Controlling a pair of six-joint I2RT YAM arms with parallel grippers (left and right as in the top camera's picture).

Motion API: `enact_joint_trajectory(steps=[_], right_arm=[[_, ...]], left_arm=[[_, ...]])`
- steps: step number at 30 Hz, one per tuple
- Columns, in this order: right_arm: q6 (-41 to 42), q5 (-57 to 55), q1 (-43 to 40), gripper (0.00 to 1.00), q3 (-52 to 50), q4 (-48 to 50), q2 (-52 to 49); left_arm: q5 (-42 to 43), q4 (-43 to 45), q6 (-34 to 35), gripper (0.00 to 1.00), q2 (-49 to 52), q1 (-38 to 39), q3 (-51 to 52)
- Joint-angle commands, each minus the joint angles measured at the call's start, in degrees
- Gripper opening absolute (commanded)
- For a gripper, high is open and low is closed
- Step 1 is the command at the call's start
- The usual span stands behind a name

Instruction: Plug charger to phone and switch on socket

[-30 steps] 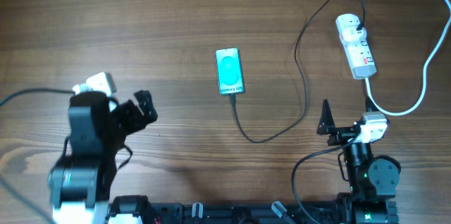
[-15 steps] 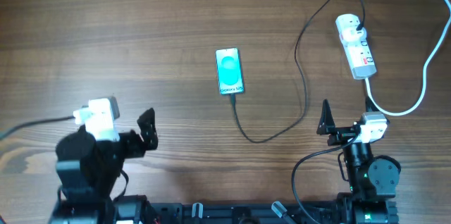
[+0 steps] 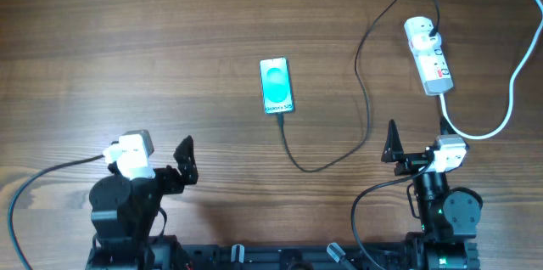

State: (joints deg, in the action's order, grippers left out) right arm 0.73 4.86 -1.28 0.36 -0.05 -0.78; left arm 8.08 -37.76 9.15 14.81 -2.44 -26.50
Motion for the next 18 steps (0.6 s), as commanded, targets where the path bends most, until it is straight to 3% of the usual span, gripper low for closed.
enact_joint_trajectory(steps=[1,9,18], right_arm=[[-0.7,-0.6,0.3,1.0,0.0,0.1,0.6],[-0.6,-0.6,0.3,1.0,0.0,0.1,0.6],[-0.7,-0.6,0.3,1.0,-0.1,0.1,0.6]], left_arm=[[0.6,-0.2,0.2,1.0,-4.0,-0.5,0.7],[0.7,6.3,0.1,1.0,-8.2,-0.5,8.3],[1.1,23.3,0.1,1.0,-14.6,-0.5,17.6]])
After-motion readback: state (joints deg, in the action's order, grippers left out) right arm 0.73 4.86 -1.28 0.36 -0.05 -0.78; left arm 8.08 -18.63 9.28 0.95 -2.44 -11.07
